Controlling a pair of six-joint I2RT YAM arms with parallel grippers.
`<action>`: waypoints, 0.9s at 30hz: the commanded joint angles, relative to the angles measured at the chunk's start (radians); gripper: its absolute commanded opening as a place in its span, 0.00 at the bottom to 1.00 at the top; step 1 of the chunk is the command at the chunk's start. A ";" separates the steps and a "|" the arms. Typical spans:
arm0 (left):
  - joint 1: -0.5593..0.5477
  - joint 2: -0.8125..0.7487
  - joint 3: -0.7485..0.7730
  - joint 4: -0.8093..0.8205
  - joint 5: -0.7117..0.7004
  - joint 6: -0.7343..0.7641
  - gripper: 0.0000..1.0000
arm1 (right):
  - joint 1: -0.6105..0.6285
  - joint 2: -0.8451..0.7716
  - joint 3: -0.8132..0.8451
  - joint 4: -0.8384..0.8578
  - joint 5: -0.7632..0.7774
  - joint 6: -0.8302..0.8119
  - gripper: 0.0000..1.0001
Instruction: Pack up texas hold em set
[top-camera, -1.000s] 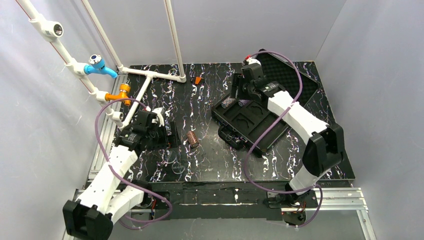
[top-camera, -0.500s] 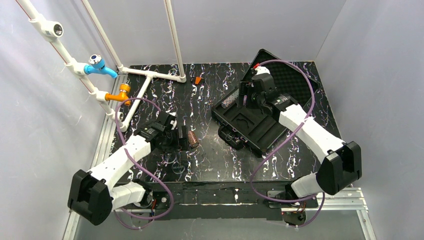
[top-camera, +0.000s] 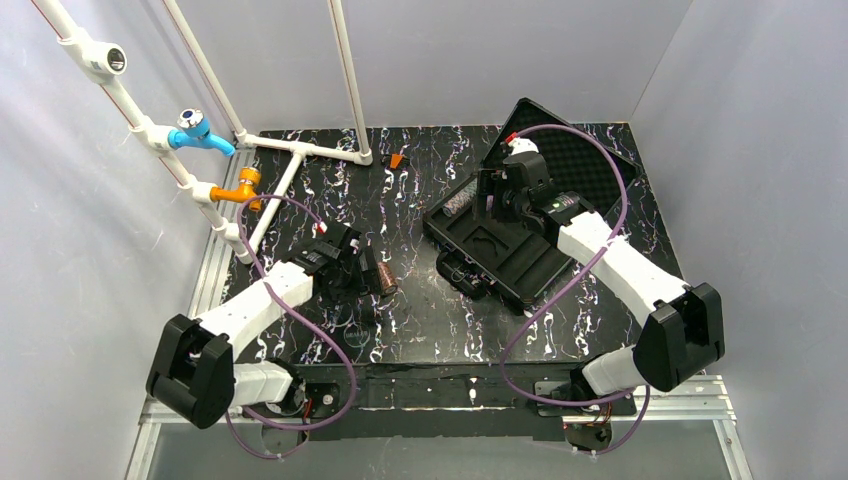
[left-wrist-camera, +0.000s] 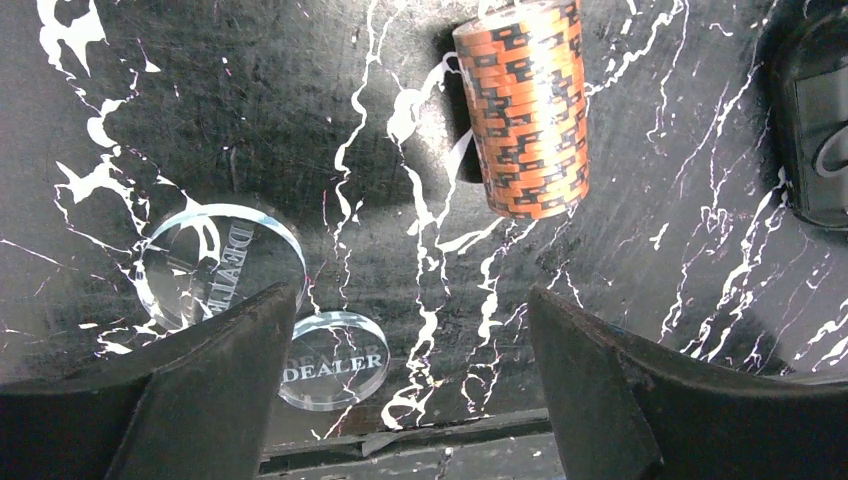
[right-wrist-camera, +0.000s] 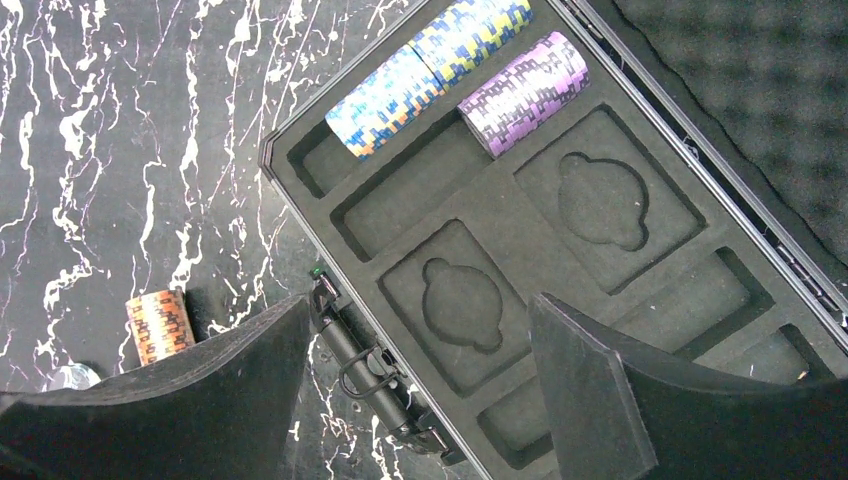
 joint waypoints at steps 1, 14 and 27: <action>-0.006 0.019 0.039 0.002 -0.057 -0.021 0.84 | -0.002 -0.024 -0.009 0.037 -0.012 -0.010 0.88; -0.021 0.157 0.133 0.036 -0.102 -0.059 0.84 | -0.002 -0.041 -0.022 0.021 0.004 -0.010 0.98; -0.035 0.317 0.252 0.023 -0.219 -0.129 0.72 | -0.002 -0.081 -0.048 -0.003 0.004 -0.004 0.98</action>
